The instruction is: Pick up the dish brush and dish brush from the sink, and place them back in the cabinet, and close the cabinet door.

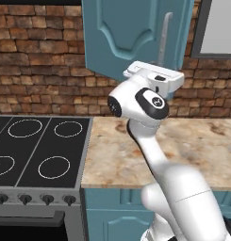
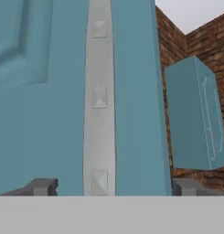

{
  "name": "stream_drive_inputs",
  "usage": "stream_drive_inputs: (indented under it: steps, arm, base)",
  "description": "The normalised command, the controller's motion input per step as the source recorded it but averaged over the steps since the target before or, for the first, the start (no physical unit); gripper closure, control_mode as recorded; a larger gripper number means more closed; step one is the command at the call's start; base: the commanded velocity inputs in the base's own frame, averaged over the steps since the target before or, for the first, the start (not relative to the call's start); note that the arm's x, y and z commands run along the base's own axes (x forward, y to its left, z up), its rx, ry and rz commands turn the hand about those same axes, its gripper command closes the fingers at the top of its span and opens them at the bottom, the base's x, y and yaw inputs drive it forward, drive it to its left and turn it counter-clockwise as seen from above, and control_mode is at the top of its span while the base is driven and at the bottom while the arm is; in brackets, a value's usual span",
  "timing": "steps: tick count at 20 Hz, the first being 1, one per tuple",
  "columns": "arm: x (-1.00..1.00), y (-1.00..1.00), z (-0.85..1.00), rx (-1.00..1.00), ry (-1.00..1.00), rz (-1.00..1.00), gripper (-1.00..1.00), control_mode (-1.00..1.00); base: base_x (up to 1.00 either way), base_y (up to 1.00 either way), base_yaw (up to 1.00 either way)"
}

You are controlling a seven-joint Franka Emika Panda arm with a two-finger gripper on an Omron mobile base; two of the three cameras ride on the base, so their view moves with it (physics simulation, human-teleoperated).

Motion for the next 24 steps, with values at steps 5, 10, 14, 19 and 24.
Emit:
stream_drive_inputs:
  steps: [5, 10, 14, 19, 24]
  arm:
    - [0.47, -0.24, -0.11, 0.0, 0.0, 0.04, -1.0, -1.0]
    - [0.48, -0.25, -0.12, 0.0, 0.0, 0.09, -1.0, -1.0]
    - [0.5, -0.22, -0.13, 0.0, 0.0, 0.09, -1.0, -1.0]
    - [0.49, -0.24, -0.13, 0.0, 0.0, 0.09, -1.0, -1.0]
    - [0.5, -0.23, -0.13, 0.0, 0.0, 0.09, -1.0, -1.0]
  base:
    - [0.0, 0.0, 0.0]
    - [0.0, 0.0, 0.0]
    - [0.0, 0.0, 0.0]
    - [0.0, 0.0, 0.0]
    - [0.0, 0.0, 0.0]
